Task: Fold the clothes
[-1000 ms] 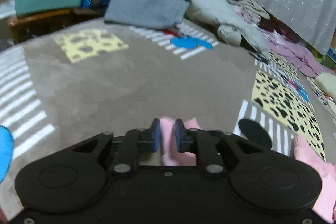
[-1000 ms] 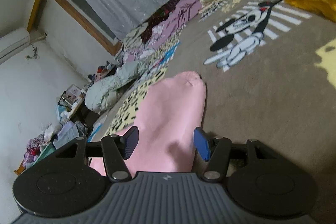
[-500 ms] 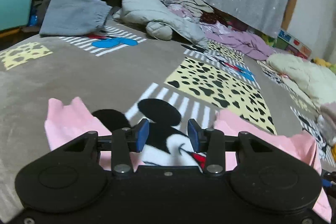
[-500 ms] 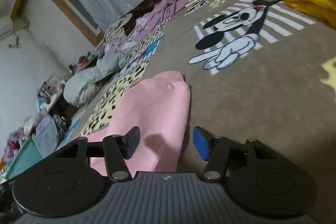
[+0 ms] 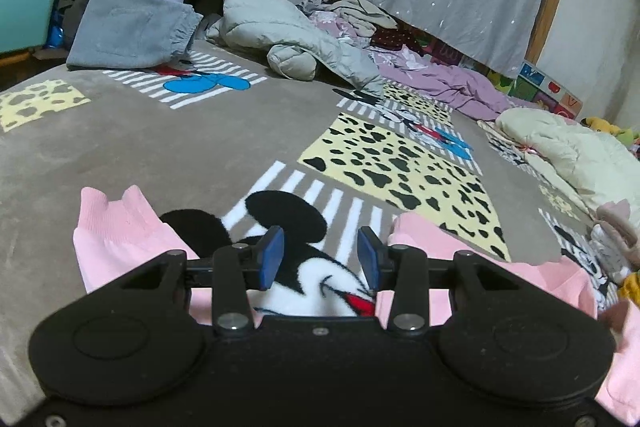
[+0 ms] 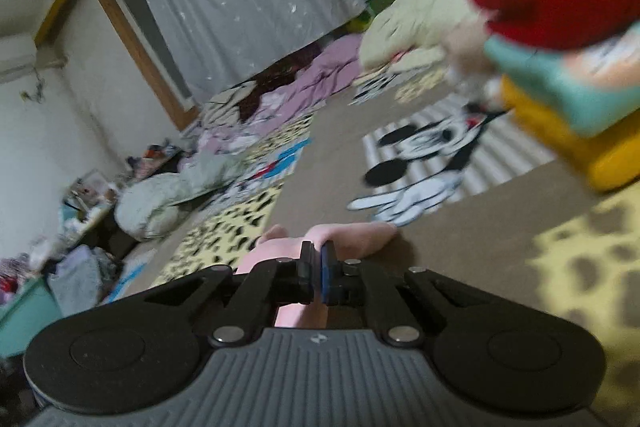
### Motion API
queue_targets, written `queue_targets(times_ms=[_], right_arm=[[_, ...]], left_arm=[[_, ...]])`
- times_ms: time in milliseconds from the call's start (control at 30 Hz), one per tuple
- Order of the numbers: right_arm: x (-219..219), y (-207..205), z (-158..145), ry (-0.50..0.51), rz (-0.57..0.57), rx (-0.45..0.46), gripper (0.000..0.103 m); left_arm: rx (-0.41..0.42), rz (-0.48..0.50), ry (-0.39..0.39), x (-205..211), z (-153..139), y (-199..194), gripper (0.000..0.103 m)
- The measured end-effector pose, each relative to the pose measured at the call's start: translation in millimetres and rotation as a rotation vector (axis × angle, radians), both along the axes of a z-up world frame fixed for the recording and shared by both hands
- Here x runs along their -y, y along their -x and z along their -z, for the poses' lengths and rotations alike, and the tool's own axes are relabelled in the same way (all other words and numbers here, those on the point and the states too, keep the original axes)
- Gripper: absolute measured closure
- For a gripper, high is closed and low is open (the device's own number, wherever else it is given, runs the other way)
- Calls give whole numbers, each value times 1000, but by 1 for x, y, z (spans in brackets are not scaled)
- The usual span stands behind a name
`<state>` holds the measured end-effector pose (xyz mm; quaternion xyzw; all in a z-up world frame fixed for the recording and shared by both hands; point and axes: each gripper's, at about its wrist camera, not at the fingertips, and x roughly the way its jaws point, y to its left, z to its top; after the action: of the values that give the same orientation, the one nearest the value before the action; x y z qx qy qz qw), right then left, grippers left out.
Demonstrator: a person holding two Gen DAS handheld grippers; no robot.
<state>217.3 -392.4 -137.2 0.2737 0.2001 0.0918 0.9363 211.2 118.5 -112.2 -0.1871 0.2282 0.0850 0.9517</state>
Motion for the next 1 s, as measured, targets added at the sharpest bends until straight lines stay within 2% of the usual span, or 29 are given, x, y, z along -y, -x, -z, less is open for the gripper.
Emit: queue_targets(times_ms=[133, 200, 233, 300, 333, 367, 433, 467, 567, 667, 700, 767, 800, 900, 1000], right_arm=[[25, 35, 10, -1, 93, -126, 97], [37, 48, 28, -48, 93, -226, 96], [43, 55, 37, -78, 101, -260, 92], [63, 68, 45, -202, 157, -242, 92], [73, 74, 46, -261, 185, -216, 87], [79, 74, 46, -268, 212, -192, 83], [89, 68, 51, -304, 237, -177, 61], [92, 61, 56, -327, 236, -182, 59], [92, 28, 64, -328, 180, -203, 59], [84, -3, 62, -247, 126, -207, 57], [80, -12, 62, -221, 110, -210, 57], [69, -22, 59, -141, 76, -206, 69], [65, -23, 56, -122, 58, -208, 95], [60, 2, 40, -116, 83, -145, 98], [71, 49, 12, -136, 185, 32, 98]], left_arm=[[14, 15, 14, 1, -3, 1, 64], [20, 17, 14, 1, -4, 1, 64], [22, 15, 20, 0, -5, 1, 64], [24, 10, 30, -1, -5, 0, 64], [24, 8, 32, -1, -5, -1, 64], [23, 8, 33, -1, -4, -1, 64], [21, 11, 36, 0, -4, -2, 64], [20, 15, 35, 1, -3, -2, 64], [16, 16, 31, 0, -2, -3, 64], [11, 10, 34, -2, -1, -4, 64], [9, 8, 36, -4, 0, -5, 64], [7, 3, 42, -6, 1, -5, 64], [7, 2, 47, -7, 1, -5, 64], [15, 4, 61, -9, -1, -3, 64], [21, 16, 70, -7, -3, -2, 64]])
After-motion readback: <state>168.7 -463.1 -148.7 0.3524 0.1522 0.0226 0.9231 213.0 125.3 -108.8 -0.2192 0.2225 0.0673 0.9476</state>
